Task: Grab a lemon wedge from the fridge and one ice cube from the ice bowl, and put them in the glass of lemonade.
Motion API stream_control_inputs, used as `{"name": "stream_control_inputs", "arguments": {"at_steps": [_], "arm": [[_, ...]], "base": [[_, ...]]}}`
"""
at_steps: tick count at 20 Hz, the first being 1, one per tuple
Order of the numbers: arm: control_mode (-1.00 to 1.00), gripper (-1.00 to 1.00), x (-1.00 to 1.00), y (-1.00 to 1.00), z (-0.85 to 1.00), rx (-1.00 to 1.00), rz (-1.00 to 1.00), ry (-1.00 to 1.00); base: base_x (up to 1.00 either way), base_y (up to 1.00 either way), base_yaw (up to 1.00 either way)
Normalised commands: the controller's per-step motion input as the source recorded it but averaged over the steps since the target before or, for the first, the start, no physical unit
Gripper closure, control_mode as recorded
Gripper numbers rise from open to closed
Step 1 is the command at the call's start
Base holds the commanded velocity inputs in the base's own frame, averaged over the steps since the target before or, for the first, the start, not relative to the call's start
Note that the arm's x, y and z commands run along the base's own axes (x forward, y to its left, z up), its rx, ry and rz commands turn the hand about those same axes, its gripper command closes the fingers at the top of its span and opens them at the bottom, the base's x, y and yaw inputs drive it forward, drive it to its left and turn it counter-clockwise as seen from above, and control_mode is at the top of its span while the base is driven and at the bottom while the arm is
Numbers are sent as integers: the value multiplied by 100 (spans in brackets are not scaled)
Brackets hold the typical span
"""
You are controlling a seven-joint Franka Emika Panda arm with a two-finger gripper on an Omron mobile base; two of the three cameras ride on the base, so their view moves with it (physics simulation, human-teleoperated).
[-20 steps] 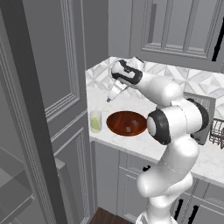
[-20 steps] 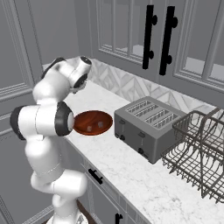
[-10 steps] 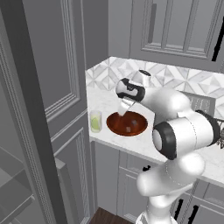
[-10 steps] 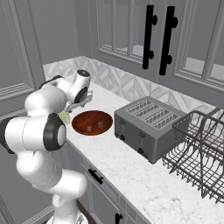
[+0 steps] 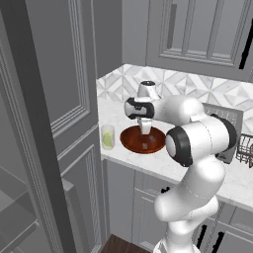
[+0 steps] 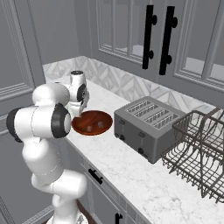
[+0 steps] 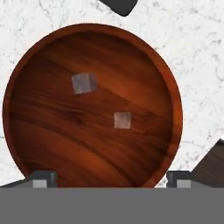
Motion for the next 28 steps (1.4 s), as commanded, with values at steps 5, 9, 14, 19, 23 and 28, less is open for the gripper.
{"name": "stream_control_inputs", "arguments": {"at_steps": [5,9,14,19,23,28], "arm": [[-100,-100,0,-76,-28,-15,64,-19],[-100,-100,11,-78,-29,-1,55,-1],[-100,-100,21,1,-8,0,6,5],[-100,-100,20,26,-22,-19,3,9],[-100,-100,9,17,-16,-21,0,8],[-100,-100,11,1,-19,-14,0,3]], "base": [[0,0,0],[0,0,0],[0,0,0],[0,0,0],[0,0,0],[0,0,0]]}}
